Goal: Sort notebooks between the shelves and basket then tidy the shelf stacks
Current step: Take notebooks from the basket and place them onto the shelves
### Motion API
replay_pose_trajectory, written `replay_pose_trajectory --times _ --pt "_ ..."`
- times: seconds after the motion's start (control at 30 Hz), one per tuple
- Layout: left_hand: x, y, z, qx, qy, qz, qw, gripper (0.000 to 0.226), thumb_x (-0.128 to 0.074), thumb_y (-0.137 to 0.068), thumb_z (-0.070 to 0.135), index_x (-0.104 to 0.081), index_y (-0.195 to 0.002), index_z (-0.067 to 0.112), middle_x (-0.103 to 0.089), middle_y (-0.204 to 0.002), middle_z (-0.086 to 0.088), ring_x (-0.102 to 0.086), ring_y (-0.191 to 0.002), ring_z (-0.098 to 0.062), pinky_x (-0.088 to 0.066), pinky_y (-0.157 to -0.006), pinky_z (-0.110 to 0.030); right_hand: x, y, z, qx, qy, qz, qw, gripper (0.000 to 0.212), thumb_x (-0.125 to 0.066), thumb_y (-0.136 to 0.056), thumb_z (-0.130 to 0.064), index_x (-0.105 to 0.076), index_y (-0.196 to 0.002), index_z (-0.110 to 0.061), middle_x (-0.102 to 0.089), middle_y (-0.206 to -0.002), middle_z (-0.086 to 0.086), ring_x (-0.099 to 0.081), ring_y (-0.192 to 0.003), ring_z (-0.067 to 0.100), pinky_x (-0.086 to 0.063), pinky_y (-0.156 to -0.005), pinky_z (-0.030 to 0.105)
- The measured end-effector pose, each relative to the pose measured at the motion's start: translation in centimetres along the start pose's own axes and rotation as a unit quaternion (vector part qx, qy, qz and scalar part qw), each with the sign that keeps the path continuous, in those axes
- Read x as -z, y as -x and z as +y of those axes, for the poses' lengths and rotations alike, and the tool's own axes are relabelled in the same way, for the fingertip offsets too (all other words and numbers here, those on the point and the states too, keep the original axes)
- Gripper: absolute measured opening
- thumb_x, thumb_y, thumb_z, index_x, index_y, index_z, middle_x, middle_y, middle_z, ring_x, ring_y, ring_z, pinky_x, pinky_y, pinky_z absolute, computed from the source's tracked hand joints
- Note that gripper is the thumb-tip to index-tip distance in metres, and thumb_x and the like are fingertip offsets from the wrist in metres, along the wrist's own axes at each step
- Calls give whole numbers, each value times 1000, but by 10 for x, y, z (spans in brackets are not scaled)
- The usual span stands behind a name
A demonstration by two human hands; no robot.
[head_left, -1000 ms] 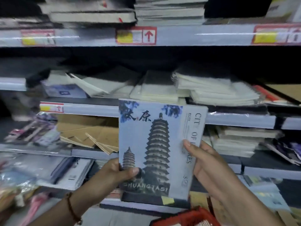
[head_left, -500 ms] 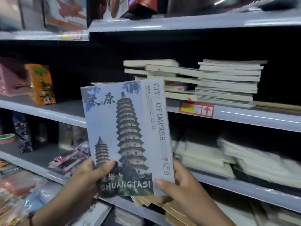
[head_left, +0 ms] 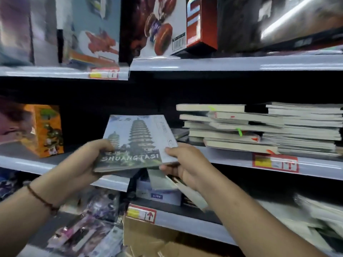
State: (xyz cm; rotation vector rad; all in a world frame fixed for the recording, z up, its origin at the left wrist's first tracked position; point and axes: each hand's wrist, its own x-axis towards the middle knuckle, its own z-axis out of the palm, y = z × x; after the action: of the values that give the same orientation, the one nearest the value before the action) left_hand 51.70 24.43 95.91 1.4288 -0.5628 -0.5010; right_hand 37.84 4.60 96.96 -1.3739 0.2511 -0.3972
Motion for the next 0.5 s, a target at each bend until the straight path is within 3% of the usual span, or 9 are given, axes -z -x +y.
replay_pose_trajectory --times 0.07,0.1,0.2,0.27,0.33,0.4,0.47,0.5 --pt "-3 -25 17 -18 5 43 999 17 -50 -94 7 -55 -78 6 -63 -54 -5 -60 -42 -13 -45 -35 -20 -7 -18 -12 2 0 33 999 9 -53 -99 -5 -58 -107 -5 -69 -97 14 -67 -63 20 -55 -46 24" --pt "-9 -32 25 -14 25 37 999 15 -46 -94 6 -56 -84 6 -64 -56 -4 -61 -44 -13 -46 -36 -20 -9 -27 -17 8 5 52 999 12 -54 -99 -5 -57 -110 -3 -69 -101 15 -68 -64 21 -55 -46 24" --pt "-9 -68 37 -22 39 26 999 12 -49 -96 5 -57 -88 3 -64 -56 -5 -59 -42 -9 -44 -35 -18 -12 -47 -30 31 41 104 993 16 -55 -99 -8 -55 -113 -1 -67 -110 18 -65 -65 21 -53 -44 23" --pt "-10 -93 48 -8 30 42 999 8 -52 -96 6 -58 -91 3 -65 -70 -10 -61 -42 -10 -41 -32 -17 -12 -57 -35 44 92 130 986 40 -58 -97 -11 -45 -134 -5 -63 -117 17 -64 -66 19 -51 -45 23" --pt "-9 -112 52 0 13 34 999 12 -53 -95 4 -58 -87 11 -62 -82 -10 -61 -40 -10 -37 -30 -15 -13 -56 -34 46 152 122 980 61 -64 -95 -17 -34 -148 -17 -62 -109 10 -64 -69 17 -53 -51 25" --pt "-6 -129 51 6 3 27 1000 17 -54 -93 4 -61 -91 19 -61 -87 -5 -58 -39 -8 -33 -31 -13 -13 -51 -32 38 221 96 970 65 -71 -90 -25 -39 -146 -19 -63 -108 5 -64 -76 15 -56 -58 26" --pt "-3 -145 51 9 -30 23 999 25 -55 -92 6 -68 -108 20 -63 -93 -3 -54 -44 -8 -30 -31 -14 -14 -45 -31 55 342 105 932 55 -71 -89 -33 -49 -139 -25 -66 -106 -1 -64 -75 9 -55 -63 18" --pt "-2 -149 51 8 -52 23 998 28 -56 -91 8 -70 -112 20 -63 -93 -3 -51 -46 -8 -29 -31 -14 -14 -45 -31 78 431 129 889 47 -66 -92 -38 -52 -136 -28 -66 -104 -6 -61 -73 4 -49 -62 9"
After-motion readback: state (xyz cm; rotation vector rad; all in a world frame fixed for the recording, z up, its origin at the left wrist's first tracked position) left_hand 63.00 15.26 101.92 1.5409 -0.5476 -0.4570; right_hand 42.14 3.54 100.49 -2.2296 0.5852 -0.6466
